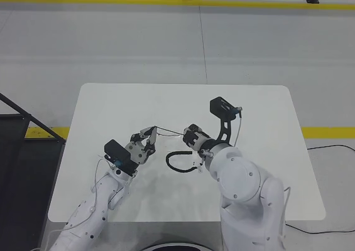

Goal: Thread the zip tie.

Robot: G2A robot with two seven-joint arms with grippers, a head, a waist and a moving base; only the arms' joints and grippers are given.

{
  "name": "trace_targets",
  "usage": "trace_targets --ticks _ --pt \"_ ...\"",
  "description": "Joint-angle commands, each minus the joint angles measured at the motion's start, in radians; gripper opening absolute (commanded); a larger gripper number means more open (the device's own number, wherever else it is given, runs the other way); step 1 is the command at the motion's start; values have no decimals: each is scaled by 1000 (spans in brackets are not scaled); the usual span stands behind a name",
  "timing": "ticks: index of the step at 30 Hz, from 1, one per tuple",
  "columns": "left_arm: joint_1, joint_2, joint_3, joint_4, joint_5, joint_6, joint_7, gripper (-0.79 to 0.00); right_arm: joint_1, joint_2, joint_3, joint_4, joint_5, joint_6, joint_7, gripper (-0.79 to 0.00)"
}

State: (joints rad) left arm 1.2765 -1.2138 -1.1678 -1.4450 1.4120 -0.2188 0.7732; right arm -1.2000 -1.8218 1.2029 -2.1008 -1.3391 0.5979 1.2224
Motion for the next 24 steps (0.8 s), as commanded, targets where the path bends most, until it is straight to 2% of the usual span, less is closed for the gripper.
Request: trace_targets --ticks 1,24 --pt "0 0 0 0 0 0 0 -785 0 0 0 0 0 0 0 -785" --pt "0 0 0 0 0 0 0 -785 0 0 -12 2 -19 -2 2 -785"
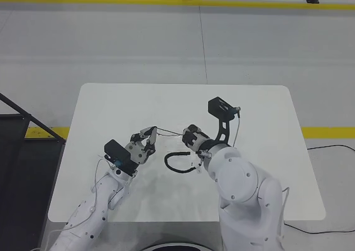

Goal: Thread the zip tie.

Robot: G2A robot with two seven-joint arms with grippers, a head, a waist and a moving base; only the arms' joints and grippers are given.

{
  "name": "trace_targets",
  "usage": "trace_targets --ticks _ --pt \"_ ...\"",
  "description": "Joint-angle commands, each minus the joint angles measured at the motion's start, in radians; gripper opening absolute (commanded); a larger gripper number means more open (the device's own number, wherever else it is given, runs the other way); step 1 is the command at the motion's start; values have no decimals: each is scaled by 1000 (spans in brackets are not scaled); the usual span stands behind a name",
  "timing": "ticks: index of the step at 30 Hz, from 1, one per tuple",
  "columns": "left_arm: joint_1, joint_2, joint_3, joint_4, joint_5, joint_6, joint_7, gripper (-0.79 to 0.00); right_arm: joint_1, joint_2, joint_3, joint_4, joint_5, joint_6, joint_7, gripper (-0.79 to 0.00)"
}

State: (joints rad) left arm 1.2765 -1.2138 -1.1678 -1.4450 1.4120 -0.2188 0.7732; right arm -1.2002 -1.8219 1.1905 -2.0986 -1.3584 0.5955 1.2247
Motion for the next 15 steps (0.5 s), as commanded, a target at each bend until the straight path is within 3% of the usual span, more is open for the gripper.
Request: trace_targets --ticks 1,15 --pt "0 0 0 0 0 0 0 -785 1 0 1 0 2 2 -1 -785" --pt "0 0 0 0 0 0 0 -785 14 -3 5 20 5 0 0 -785"
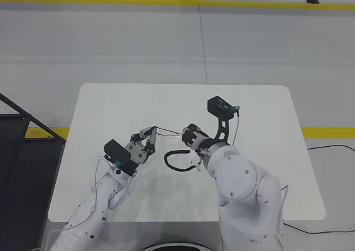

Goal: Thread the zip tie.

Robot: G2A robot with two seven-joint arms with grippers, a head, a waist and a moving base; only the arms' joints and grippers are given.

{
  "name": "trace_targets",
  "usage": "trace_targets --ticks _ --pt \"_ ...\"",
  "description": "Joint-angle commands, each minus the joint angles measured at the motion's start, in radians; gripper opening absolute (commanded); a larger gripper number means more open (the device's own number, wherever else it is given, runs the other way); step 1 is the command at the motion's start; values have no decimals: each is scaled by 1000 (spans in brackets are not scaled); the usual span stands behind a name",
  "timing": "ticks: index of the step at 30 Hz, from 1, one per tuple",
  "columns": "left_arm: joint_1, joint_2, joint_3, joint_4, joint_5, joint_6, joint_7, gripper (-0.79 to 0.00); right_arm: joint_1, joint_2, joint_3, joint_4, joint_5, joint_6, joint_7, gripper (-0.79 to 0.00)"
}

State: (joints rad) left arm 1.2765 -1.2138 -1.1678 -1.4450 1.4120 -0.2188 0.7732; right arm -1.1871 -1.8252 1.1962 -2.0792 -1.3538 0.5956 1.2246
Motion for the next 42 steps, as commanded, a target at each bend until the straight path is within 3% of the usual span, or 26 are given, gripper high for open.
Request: trace_targets --ticks 1,42 --pt "0 0 0 0 0 0 0 -785 0 0 -2 1 0 0 0 -785" --pt "0 0 0 0 0 0 0 -785 -50 21 -17 -45 34 19 -20 -785"
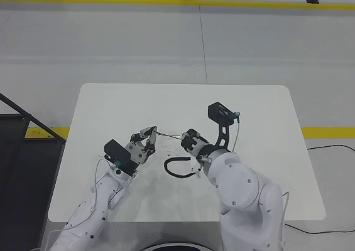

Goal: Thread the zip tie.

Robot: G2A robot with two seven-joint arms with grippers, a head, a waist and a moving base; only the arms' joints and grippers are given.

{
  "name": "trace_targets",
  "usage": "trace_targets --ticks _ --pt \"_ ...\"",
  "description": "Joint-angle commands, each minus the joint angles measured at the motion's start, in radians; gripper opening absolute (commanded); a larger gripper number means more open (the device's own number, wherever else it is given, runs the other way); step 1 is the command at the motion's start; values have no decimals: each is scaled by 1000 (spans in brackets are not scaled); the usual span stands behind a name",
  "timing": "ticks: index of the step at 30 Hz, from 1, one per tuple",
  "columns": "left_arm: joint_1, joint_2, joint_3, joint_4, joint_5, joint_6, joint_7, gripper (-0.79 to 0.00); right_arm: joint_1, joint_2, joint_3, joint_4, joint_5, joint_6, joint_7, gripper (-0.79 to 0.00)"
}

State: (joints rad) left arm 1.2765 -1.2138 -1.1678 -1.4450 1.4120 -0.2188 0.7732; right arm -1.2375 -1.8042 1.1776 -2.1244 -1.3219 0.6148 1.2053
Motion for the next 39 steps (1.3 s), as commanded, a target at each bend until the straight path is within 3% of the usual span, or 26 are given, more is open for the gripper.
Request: trace_targets --ticks 1,39 --pt "0 0 0 0 0 0 0 -785 0 0 2 0 4 1 -1 -785" --pt "0 0 0 0 0 0 0 -785 10 -6 13 15 29 8 -8 -785"
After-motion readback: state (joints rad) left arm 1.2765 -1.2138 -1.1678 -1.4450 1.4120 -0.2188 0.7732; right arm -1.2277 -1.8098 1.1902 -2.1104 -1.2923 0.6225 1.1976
